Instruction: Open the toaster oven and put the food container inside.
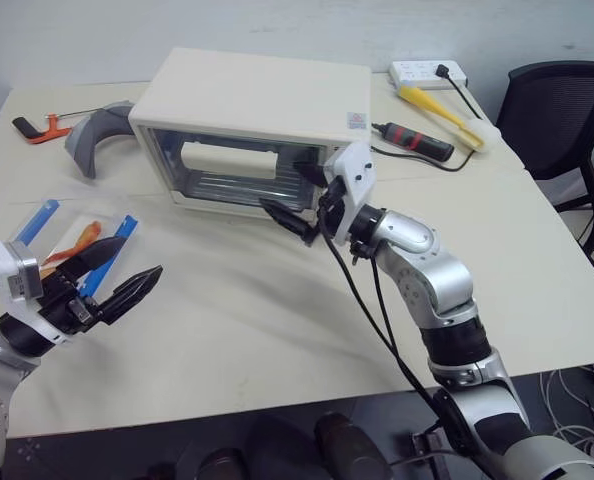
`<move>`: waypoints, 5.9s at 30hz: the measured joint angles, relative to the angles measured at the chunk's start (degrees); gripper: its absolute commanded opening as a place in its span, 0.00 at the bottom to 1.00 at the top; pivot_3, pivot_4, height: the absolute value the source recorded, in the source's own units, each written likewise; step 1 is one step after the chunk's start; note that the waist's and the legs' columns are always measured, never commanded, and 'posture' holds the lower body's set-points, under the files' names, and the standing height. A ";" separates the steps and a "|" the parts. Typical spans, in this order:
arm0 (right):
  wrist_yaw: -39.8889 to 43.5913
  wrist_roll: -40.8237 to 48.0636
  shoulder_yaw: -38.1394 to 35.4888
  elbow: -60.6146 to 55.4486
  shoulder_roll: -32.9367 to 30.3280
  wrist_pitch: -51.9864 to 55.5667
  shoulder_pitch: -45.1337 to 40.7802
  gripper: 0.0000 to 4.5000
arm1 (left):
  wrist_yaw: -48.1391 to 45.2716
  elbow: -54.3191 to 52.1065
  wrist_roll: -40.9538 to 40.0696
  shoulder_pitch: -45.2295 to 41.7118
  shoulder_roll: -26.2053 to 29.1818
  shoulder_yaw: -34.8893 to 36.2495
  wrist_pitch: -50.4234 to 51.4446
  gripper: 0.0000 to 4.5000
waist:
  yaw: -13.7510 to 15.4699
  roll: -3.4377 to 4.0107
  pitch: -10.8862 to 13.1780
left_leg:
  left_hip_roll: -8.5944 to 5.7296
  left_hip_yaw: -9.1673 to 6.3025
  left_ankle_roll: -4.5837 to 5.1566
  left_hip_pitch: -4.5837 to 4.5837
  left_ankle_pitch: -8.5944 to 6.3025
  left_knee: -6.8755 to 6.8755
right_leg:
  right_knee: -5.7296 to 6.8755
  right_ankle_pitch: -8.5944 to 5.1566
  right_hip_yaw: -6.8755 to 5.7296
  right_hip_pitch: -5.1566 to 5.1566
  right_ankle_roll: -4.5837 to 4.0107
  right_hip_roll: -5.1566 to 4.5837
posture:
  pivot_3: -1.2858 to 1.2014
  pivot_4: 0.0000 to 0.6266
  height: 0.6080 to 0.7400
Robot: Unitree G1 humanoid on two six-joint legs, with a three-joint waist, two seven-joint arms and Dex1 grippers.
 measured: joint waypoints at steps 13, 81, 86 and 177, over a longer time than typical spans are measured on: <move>5.54 0.27 1.78 1.40 2.12 -0.72 -1.12 1.00 | 0.51 2.27 -0.08 1.23 -0.18 1.47 0.28 0.99 | -1.17 0.01 0.00 | 0.00 -0.57 -0.01 -0.35 0.00 0.10 | 0.08 -0.02 -0.46 -0.12 -0.03 -0.01 | 0.52 0.24 1.00; 19.91 -4.81 2.66 7.77 -1.99 -7.74 -2.30 1.00 | -11.81 28.68 12.37 -18.73 7.47 -0.07 -3.07 0.70 | 0.34 -0.09 -0.05 | -0.76 -2.77 0.28 -0.47 -0.15 1.02 | 1.90 -0.05 -3.17 -1.05 -0.34 -1.12 | 0.52 0.24 1.00; 15.99 -5.04 0.82 10.07 -1.27 -7.76 -2.74 1.00 | -11.87 28.31 12.10 -19.27 7.23 -0.72 -3.01 0.70 | 0.16 -0.08 -0.05 | -0.76 -2.76 0.28 -0.45 -0.15 1.00 | 1.88 -0.05 -3.14 -1.06 -0.34 -1.05 | 0.52 0.24 1.00; 32.97 9.20 -10.70 -5.22 -19.30 -25.75 23.51 1.00 | -3.06 5.16 4.26 25.02 -8.75 34.65 4.93 1.00 | 5.38 -0.41 0.22 | -0.99 -2.81 -0.02 0.49 -0.80 0.78 | 1.27 0.16 -2.67 -0.29 -0.41 -0.94 | 0.52 0.24 1.00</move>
